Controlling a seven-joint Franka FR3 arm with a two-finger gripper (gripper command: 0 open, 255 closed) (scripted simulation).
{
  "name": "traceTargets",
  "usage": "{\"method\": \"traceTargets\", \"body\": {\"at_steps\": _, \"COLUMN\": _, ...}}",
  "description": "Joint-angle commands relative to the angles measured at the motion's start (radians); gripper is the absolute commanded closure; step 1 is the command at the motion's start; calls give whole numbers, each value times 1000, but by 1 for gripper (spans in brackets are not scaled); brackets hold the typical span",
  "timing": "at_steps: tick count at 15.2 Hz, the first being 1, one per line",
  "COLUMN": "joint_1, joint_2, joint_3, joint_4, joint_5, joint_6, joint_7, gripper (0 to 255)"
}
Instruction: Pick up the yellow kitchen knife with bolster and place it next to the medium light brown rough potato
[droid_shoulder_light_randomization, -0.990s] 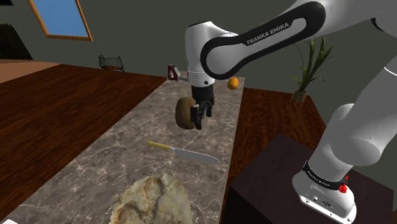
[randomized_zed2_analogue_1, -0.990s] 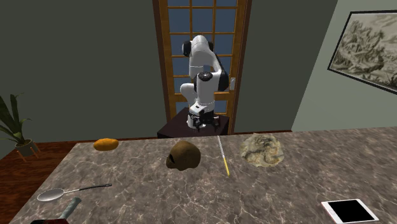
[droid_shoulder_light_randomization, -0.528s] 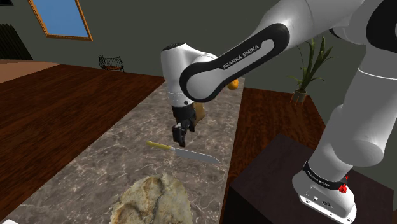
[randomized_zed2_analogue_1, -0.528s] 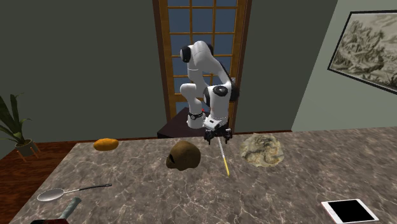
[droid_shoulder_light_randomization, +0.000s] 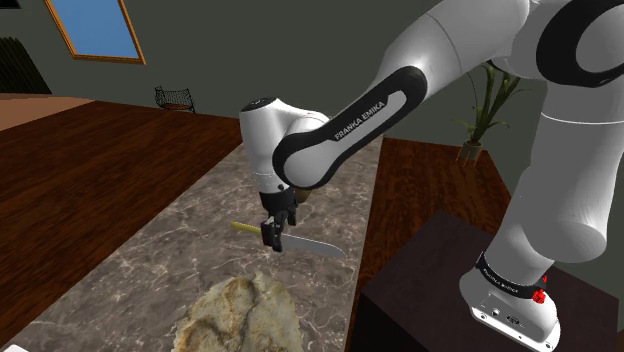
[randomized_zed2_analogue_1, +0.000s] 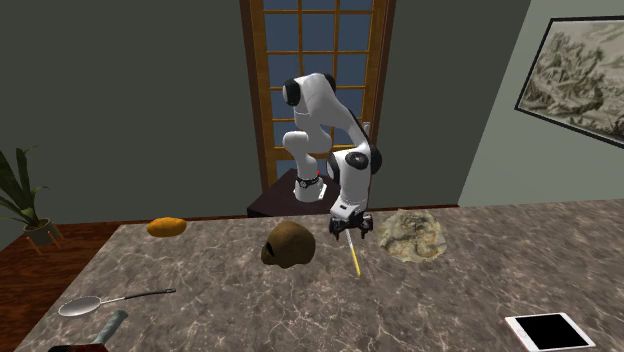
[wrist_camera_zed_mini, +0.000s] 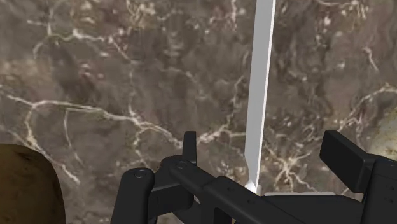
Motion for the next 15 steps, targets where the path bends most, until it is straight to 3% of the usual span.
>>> {"method": "traceTargets", "body": {"at_steps": 1, "joint_1": 2, "joint_2": 12, "joint_3": -2, "joint_4": -15, "joint_5": -6, "joint_6": 26, "joint_7": 4, "gripper": 0}}
{"method": "traceTargets", "body": {"at_steps": 9, "joint_1": 3, "joint_2": 16, "joint_3": -2, "joint_4": -18, "joint_5": -8, "joint_6": 33, "joint_7": 5, "gripper": 0}}
{"method": "traceTargets", "body": {"at_steps": 10, "joint_1": 3, "joint_2": 16, "joint_3": -2, "joint_4": -18, "joint_5": -8, "joint_6": 33, "joint_7": 5, "gripper": 255}}
{"method": "traceTargets", "body": {"at_steps": 15, "joint_1": 3, "joint_2": 16, "joint_3": -2, "joint_4": -18, "joint_5": -8, "joint_6": 33, "joint_7": 5, "gripper": 255}}
